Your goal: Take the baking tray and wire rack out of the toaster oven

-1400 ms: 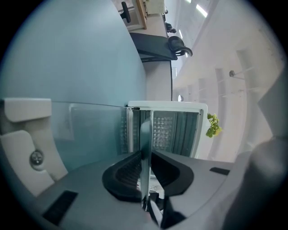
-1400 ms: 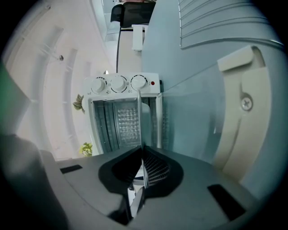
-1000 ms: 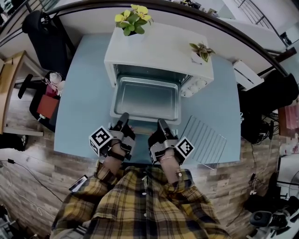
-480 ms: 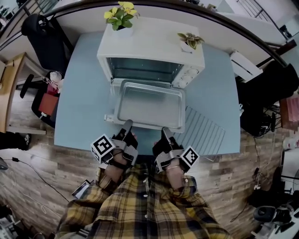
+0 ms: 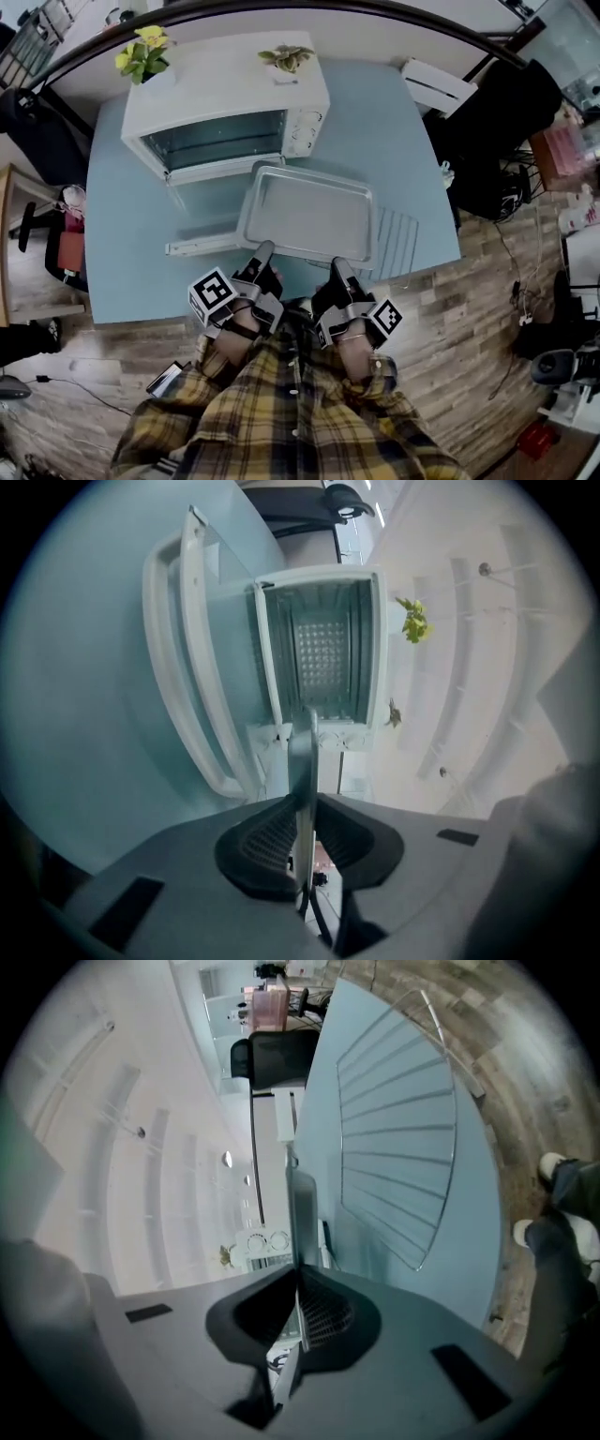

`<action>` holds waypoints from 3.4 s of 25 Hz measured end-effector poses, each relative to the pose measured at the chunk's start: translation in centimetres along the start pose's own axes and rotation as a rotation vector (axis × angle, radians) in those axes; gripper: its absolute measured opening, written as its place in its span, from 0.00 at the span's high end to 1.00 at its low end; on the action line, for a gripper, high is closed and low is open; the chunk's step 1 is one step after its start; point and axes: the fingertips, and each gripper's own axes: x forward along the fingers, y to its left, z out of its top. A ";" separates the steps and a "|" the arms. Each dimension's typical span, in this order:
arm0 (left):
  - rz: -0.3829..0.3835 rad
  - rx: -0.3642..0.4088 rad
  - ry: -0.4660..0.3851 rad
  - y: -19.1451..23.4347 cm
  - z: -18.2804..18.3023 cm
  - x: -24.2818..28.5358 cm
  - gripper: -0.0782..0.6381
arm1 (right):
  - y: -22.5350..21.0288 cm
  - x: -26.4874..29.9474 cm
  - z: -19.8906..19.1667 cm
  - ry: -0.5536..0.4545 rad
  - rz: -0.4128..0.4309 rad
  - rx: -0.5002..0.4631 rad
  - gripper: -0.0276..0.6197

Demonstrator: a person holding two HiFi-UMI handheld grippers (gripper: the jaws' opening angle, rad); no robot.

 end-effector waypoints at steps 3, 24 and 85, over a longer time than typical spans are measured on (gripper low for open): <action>0.008 0.015 0.080 -0.4 -3.3 2.2 0.81 | 0.2 -2.2 3.1 -0.079 0.009 0.015 0.93; 0.115 -0.028 0.216 4.1 -15.0 9.3 0.80 | -3.5 -8.6 15.0 -0.196 -0.072 0.044 0.93; -0.049 0.749 -0.079 -8.7 6.8 -4.2 0.70 | 10.5 6.6 -8.8 0.268 0.150 -1.169 0.77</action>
